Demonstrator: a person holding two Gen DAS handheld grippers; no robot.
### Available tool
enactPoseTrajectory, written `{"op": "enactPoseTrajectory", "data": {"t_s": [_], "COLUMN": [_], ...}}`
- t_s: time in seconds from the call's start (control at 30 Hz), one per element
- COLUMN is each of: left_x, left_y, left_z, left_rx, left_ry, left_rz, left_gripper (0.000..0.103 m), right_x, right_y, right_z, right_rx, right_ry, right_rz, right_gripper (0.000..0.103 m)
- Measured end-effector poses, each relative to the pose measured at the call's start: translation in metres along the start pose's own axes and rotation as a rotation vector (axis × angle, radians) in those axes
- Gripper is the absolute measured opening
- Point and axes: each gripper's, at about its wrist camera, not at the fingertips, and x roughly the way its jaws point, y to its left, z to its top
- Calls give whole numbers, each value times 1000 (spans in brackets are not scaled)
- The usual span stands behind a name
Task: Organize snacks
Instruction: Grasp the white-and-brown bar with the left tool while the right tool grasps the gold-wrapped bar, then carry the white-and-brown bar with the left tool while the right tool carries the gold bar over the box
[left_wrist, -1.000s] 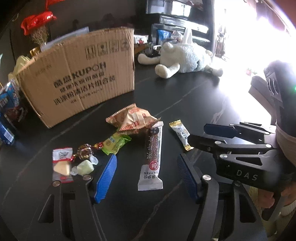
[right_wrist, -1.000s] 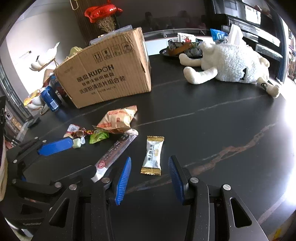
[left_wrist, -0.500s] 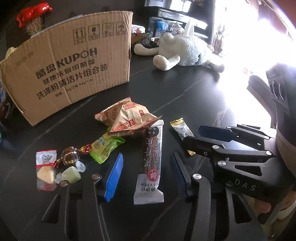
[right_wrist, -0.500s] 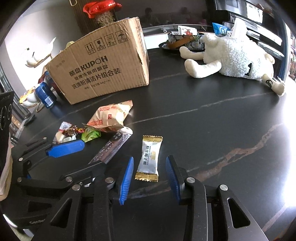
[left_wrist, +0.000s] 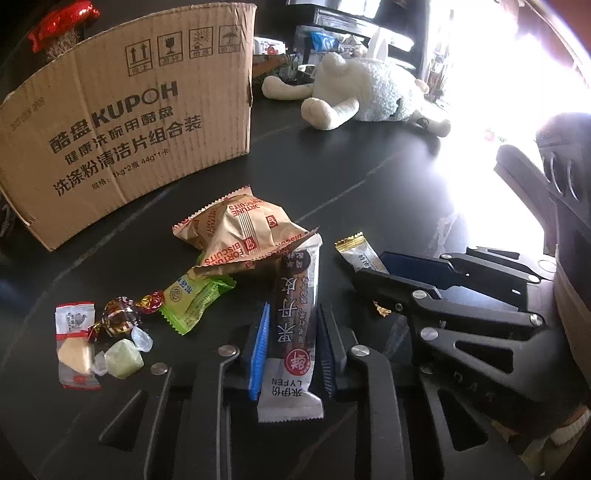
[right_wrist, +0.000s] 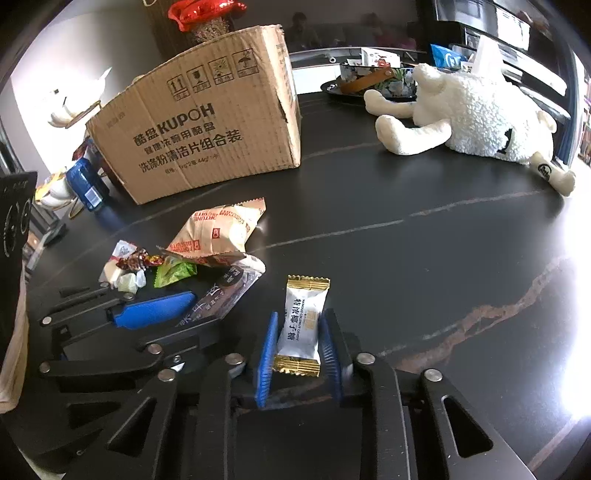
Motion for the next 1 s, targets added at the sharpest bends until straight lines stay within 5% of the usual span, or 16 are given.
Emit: {"op": "enactPoseTrajectory", "data": {"t_s": [0.4, 1.0], "left_x": [-13, -99], "left_y": [-4, -5], "left_z": [-6, -13], "left_rx": [-16, -58], "left_ry": [-14, -166], "left_rz": [2, 22], "left_gripper": [19, 19], "right_x": [-12, -78], "right_y": [-4, 26], "right_z": [-3, 0], "right_rx": [32, -3], "right_ry": [-14, -137], "right_rz": [-12, 5], "right_gripper": [20, 20]}}
